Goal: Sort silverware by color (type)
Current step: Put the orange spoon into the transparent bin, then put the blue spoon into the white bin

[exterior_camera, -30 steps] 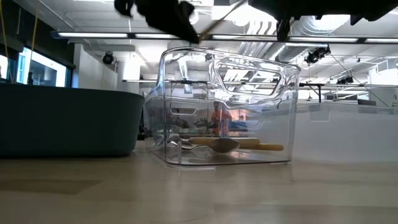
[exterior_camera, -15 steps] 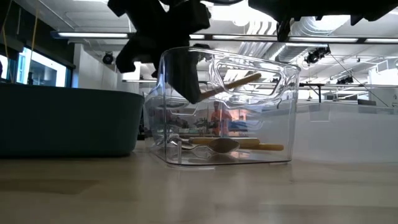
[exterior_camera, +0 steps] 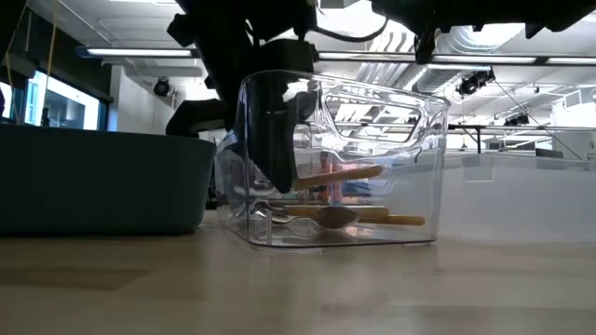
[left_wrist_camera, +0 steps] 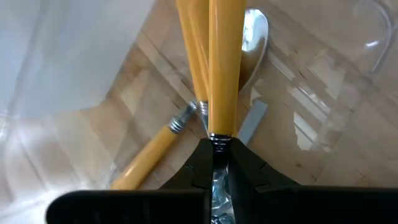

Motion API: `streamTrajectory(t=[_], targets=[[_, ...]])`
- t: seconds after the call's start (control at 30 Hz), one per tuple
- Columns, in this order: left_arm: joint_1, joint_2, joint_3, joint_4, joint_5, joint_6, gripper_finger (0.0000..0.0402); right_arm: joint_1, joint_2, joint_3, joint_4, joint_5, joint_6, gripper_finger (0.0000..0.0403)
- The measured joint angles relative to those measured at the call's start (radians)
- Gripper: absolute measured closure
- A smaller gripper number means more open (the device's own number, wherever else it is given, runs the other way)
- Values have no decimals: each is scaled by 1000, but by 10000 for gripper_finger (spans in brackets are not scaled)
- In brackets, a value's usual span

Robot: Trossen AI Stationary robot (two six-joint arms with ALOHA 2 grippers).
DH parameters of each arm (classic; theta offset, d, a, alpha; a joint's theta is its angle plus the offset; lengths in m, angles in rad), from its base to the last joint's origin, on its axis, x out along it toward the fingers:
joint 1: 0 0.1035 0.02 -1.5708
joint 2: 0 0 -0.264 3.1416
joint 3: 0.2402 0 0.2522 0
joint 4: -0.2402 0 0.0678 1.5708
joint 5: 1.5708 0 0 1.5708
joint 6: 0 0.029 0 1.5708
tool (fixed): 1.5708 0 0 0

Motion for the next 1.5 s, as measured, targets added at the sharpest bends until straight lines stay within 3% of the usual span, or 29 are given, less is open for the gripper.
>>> streamTrajectory(t=[0.33, 1.0, 1.3, 1.5], targets=[[0, -3, 0, 9, -22, 63, 355, 0, 0, 0, -8, 0, 0, 403], [0, -12, -1, 18, -37, 4, 288, 0, 0, 0, -10, 0, 0, 403], [7, -57, 67, -61, -35, -41, 293, 0, 0, 0, -16, 0, 0, 403], [79, -168, 109, -89, 47, -160, 348, 0, 0, 0, -26, 0, 3, 403]])
